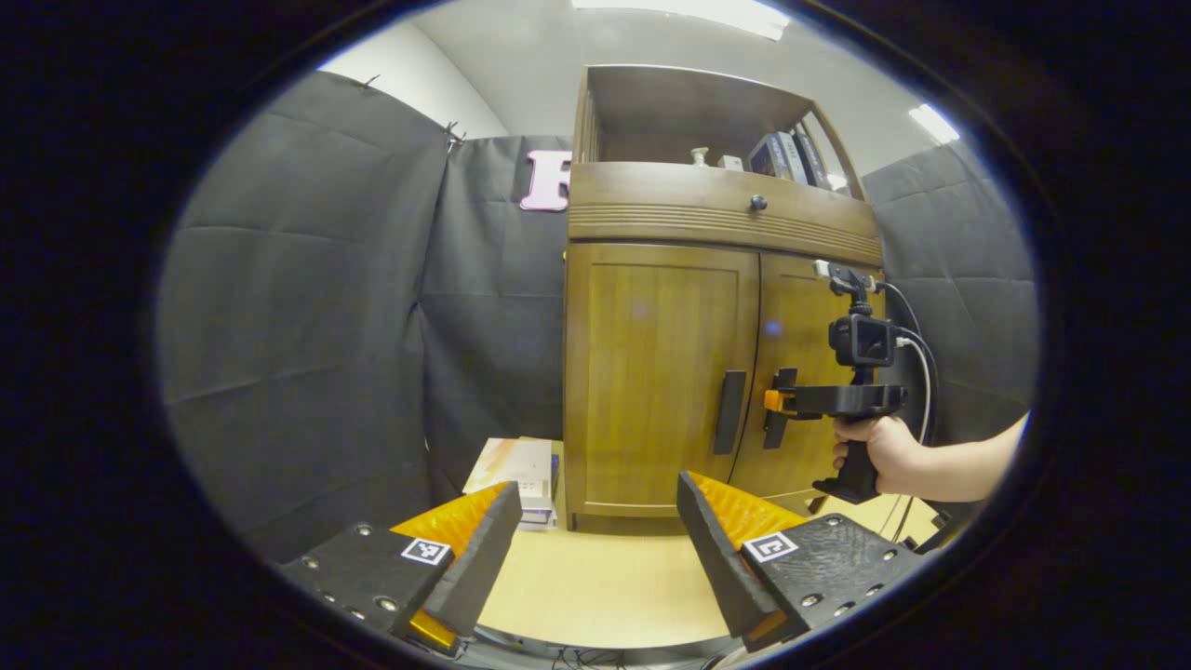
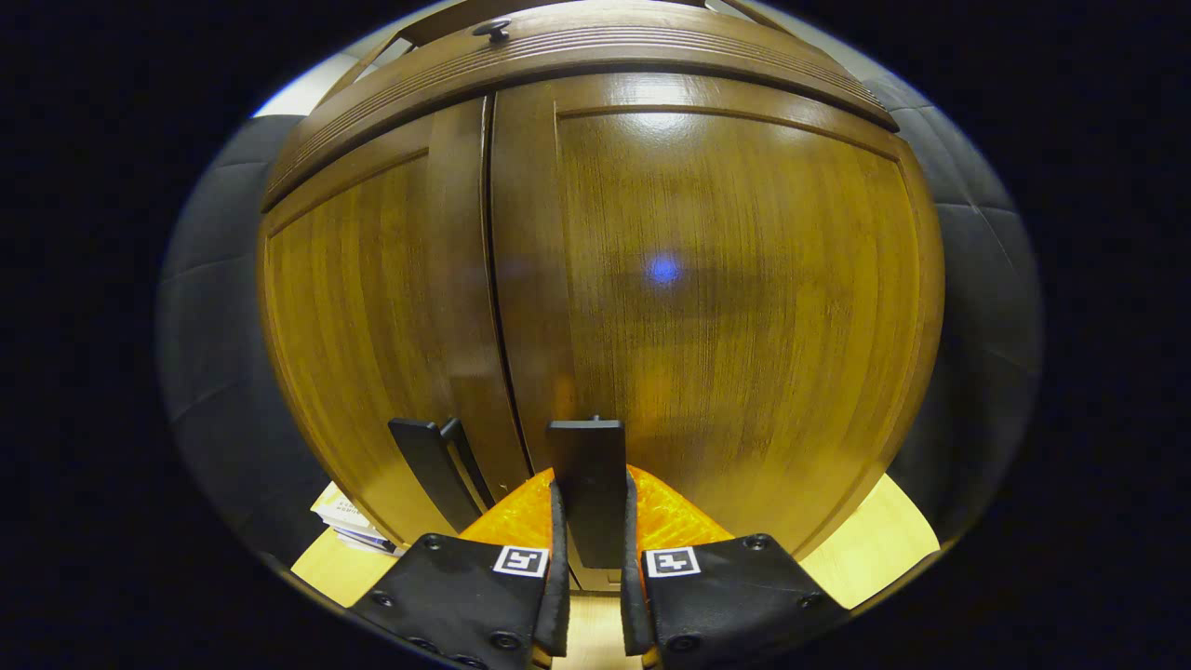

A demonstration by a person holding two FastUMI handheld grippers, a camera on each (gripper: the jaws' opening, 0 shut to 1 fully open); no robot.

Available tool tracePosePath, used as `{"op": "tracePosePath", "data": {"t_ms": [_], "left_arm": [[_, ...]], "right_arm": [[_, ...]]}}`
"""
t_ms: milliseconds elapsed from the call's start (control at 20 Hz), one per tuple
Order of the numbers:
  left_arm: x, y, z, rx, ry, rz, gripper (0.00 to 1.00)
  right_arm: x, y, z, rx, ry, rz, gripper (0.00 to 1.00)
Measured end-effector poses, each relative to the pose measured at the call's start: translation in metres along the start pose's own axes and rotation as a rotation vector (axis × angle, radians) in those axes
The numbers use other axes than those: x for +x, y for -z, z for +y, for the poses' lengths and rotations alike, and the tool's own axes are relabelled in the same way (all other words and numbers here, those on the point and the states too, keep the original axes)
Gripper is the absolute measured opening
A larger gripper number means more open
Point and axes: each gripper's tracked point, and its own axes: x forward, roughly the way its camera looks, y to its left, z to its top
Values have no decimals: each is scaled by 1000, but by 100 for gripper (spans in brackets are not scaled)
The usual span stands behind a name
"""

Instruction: Open the right door of the double-door shoe cabinet with the right hand, and open the left door with the left hand.

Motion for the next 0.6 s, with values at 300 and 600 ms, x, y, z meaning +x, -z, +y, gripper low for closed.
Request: {"op": "tracePosePath", "data": {"t_ms": [300, 600], "left_arm": [[-3, 2, -10, -34, 17, 9, 99], [-8, 5, 1, 11, -12, 10, 99]], "right_arm": [[-4, -4, 2, -17, -54, -22, 23], [-11, -12, 2, -12, -99, -21, 23]]}}
